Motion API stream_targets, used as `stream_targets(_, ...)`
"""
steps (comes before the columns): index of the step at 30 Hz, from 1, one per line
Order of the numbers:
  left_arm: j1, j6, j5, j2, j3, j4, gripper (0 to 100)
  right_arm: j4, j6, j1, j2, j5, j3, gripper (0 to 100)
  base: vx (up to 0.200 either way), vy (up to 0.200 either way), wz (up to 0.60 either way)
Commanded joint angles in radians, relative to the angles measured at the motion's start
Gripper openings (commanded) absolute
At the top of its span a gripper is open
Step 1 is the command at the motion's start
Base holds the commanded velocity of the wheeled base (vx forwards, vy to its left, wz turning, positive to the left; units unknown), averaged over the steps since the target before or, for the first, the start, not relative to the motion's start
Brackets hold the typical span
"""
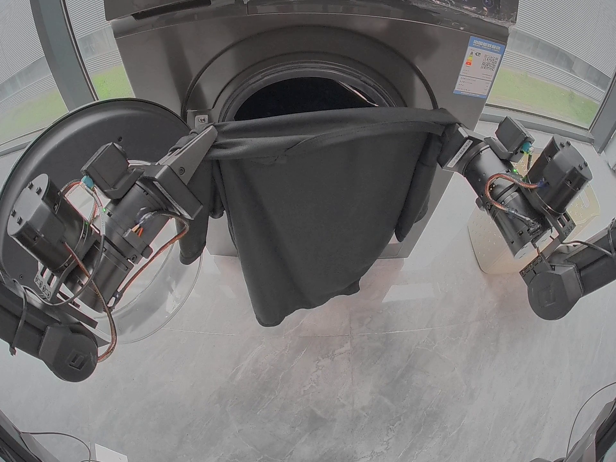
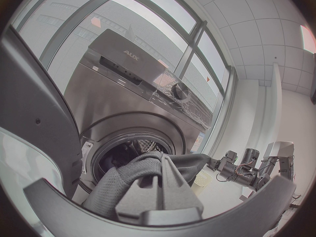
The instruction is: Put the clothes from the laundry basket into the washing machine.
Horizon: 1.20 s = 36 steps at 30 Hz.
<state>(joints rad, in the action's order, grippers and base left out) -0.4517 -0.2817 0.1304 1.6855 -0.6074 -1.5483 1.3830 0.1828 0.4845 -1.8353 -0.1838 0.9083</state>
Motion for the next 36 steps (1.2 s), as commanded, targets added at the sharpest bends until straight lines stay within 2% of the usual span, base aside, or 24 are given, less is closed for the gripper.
stream_targets(1,-0.001,-0.001,-0.002,-0.007,-0.009,-0.001,0,-0.001,0.000,-0.003,0.014,0.000,0.006,0,0.000,0.000,0.00)
stream_targets(7,-0.004,0.001,-0.015,-0.010,-0.023,-0.001,0,0.001,-0.003,0.000,0.045,0.001,0.006,0,0.000,0.000,0.00)
stream_targets(31,0.002,0.001,-0.014,-0.053,-0.048,0.008,0,-0.005,-0.008,0.009,0.103,0.003,0.006,0,0.000,0.000,0.00)
stream_targets(36,0.001,0.001,-0.012,-0.029,-0.031,0.005,0,0.001,-0.006,0.003,0.097,0.012,-0.023,0,0.000,0.000,0.00)
